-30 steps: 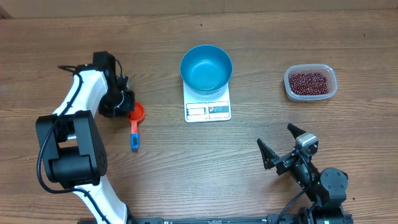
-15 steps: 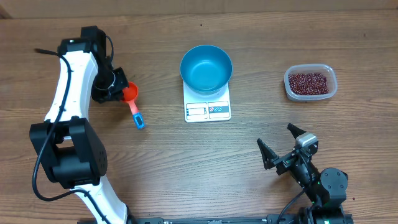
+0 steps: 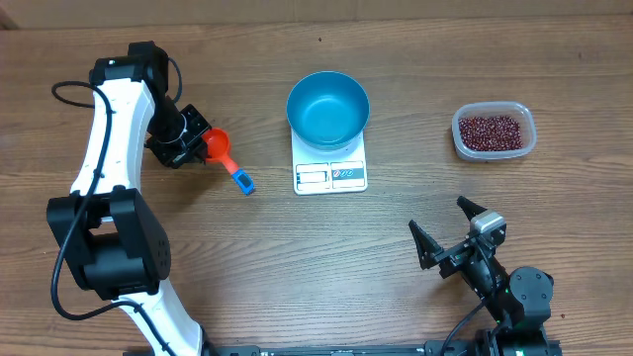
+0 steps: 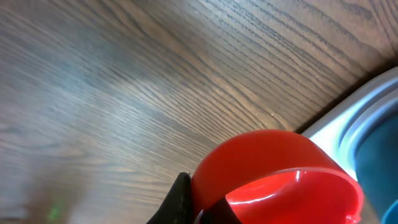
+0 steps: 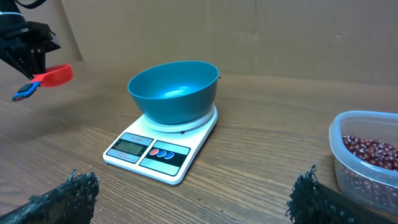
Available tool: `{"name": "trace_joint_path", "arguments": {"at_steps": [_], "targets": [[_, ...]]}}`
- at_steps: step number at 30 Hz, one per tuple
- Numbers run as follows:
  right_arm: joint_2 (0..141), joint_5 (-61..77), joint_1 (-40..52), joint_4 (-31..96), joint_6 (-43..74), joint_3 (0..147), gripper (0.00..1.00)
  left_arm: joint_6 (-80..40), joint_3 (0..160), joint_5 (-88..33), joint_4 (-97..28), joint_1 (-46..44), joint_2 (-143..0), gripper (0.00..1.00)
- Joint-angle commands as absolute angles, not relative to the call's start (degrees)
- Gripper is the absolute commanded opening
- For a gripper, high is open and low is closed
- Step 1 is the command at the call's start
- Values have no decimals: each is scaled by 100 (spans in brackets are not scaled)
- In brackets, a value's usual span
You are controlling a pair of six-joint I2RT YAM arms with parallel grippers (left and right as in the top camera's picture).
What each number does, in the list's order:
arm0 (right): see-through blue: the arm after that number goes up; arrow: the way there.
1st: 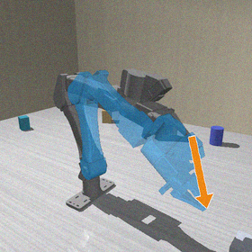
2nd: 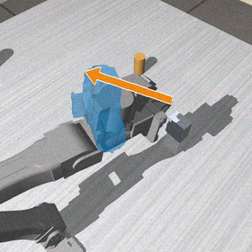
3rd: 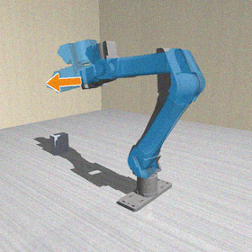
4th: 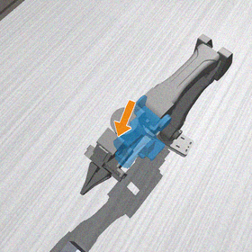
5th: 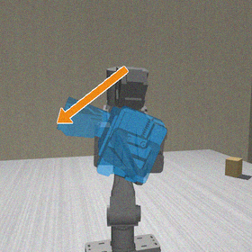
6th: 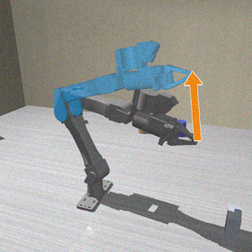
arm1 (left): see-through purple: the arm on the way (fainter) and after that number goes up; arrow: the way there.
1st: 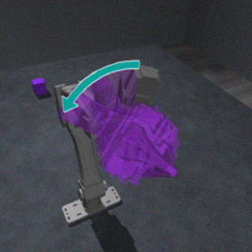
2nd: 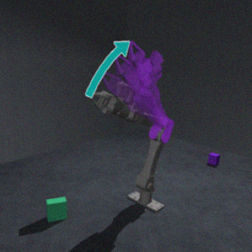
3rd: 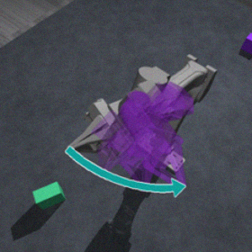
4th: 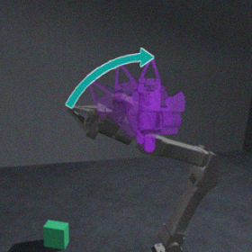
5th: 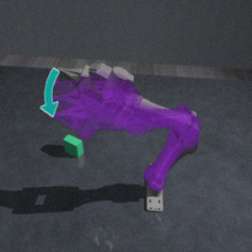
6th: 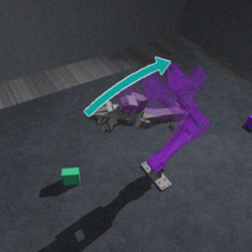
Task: Scoop item into bowl and weigh 150g on scale
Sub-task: 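Carry the red scoop with the left gripper toward the scale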
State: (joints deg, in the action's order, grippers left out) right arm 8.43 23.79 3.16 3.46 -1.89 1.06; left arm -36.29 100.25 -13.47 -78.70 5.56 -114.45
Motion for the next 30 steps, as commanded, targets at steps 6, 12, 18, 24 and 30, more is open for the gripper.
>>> {"name": "trace_joint_path", "arguments": {"at_steps": [6, 12, 18, 24, 30], "targets": [[854, 2405, 357, 314, -169, 47, 100, -4163, 10195, -1219, -7905, 163, -11373, 4], [854, 2405, 357, 311, -169, 47, 100, -4613, 10228, -668, -7918, -198, -11076, 4], [854, 2379, 357, 311, -172, 47, 100, -5172, 10228, -412, -7933, -449, -10689, 4], [854, 2364, 357, 311, -169, 47, 100, -5542, 10228, -379, -7931, -591, -10486, 4], [854, 2364, 357, 311, -169, 47, 100, -5555, 10228, -388, -7915, -604, -10486, 4]]}}
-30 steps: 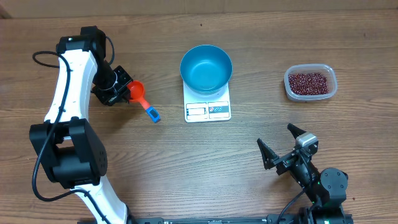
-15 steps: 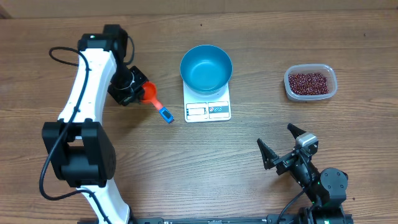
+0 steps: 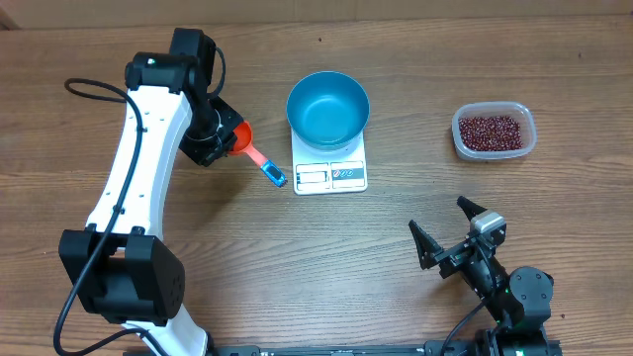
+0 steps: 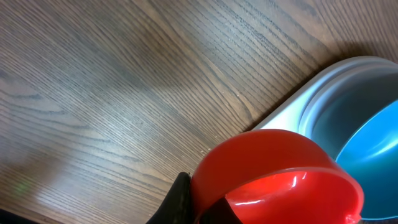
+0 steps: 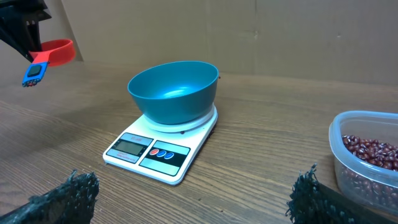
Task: Scoop item into bowl and weigh 150g on scale
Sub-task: 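Carry the red scoop with the left gripper toward the scale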
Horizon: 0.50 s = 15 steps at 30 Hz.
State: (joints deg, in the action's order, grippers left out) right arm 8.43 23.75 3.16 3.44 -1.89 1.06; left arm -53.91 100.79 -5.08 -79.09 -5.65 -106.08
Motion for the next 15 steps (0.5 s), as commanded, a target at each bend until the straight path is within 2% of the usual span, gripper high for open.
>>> {"name": "trace_joint_path", "arguments": {"at_steps": [1, 15], "targets": [[854, 2364, 357, 311, -169, 47, 100, -5555, 10228, -392, -7905, -604, -10486, 4], [854, 2368, 357, 307, -58, 47, 100, -5583, 10228, -388, -7769, -607, -10486, 4]]}}
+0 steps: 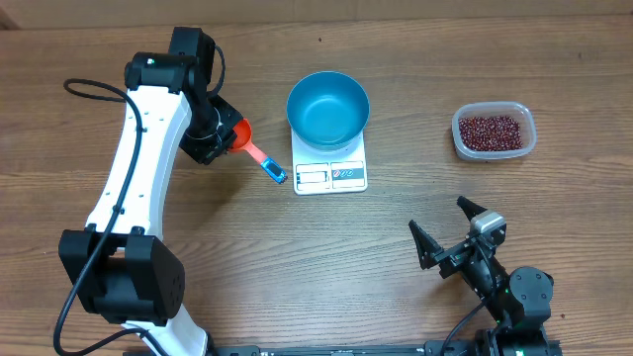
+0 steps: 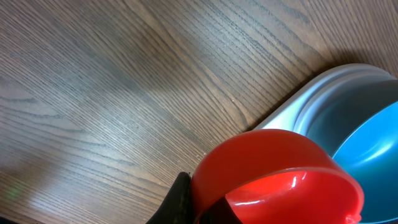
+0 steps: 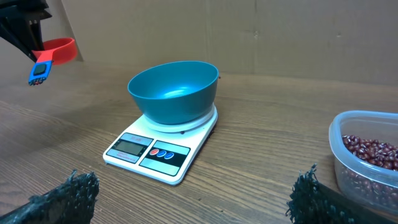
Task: Scoop item into bowl and weigh 150g on scale
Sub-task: 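Carry the red scoop with the left gripper toward the scale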
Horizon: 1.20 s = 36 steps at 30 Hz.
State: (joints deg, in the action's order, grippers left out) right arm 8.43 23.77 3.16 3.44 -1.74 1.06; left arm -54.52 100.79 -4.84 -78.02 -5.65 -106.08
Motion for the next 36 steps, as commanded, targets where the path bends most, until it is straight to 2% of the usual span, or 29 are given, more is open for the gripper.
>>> {"name": "trace_joint_path", "arguments": {"at_steps": [1, 14, 21, 36], "targets": [[854, 2364, 357, 309, -5, 47, 100, -5640, 10228, -388, -7754, -609, -10486, 4], [854, 2412, 357, 126, 480, 49, 100, -6449, 10228, -355, -7531, -1059, -10486, 4], [854, 2464, 357, -8, 777, 154, 100, -7067, 10228, 134, -7446, -1483, -10486, 4], [867, 2626, 355, -8, 1205, 591, 100, -7494, 10228, 362, -7321, -2102, -10486, 4]]}}
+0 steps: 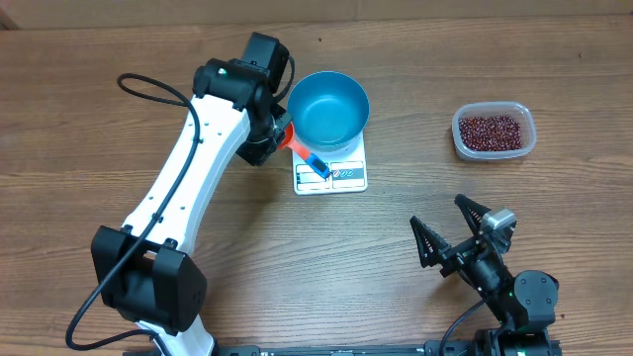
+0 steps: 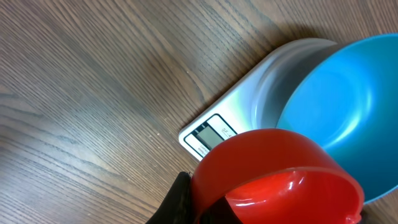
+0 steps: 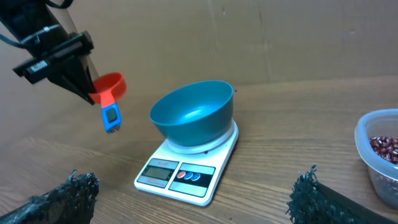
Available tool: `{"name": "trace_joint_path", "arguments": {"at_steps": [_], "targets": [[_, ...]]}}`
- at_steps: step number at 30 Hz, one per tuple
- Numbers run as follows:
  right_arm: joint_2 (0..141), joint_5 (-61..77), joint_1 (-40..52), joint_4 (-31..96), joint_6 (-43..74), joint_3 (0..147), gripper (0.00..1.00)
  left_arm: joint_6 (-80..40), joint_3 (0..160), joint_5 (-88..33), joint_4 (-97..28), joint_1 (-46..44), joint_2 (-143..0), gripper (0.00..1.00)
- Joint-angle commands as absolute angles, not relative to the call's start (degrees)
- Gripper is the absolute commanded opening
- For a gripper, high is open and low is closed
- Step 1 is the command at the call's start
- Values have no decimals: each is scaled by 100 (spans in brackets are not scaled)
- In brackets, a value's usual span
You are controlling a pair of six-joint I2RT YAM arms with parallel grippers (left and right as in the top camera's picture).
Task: Scoop item into bowl and weigh 150g on scale
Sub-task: 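Carry the red scoop with the left gripper toward the scale, then move the right gripper toward the scoop's blue handle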
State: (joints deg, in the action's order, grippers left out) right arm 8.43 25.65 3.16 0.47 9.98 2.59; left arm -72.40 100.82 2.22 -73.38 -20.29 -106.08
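A blue bowl (image 1: 328, 109) stands on the white scale (image 1: 331, 175); both also show in the right wrist view, the bowl (image 3: 193, 115) on the scale (image 3: 186, 174). My left gripper (image 1: 277, 136) is shut on the red scoop (image 1: 297, 148), whose blue handle tip hangs over the scale's left front part. In the left wrist view the scoop's red cup (image 2: 280, 177) fills the bottom, above the scale's display. Red beans fill a clear tub (image 1: 494, 132) at the right. My right gripper (image 1: 463, 235) is open and empty near the front edge.
Bare wooden table lies all round. A cardboard wall (image 3: 249, 37) stands behind the scale. The left arm (image 1: 188, 198) stretches diagonally across the left half of the table. The bean tub's rim (image 3: 373, 146) shows at the right edge of the right wrist view.
My left gripper, still holding the scoop, has moved right from the table left of the scale to the scale's left side beside the bowl. The right gripper has shifted slightly.
The left gripper held the red scoop well to the left of the scale. A second later it was nearer the scale and stayed about there. Now the scoop hangs over the scale's left front part, next to the bowl. The right gripper stayed open throughout.
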Motion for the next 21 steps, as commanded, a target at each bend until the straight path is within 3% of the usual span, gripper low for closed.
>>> {"name": "trace_joint_path", "arguments": {"at_steps": [1, 9, 21], "targets": [[893, 2657, 357, -3, 1203, 655, 100, -7531, 10228, 360, -7317, -2112, -10486, 4], [1776, 2770, 353, 226, 1199, 1345, 100, -7548, 10228, 357, -7306, -2206, -10486, 4], [4519, 4060, 351, 226, 1393, 2963, 100, -7636, 10228, 357, -7303, -2333, -10486, 4]]}}
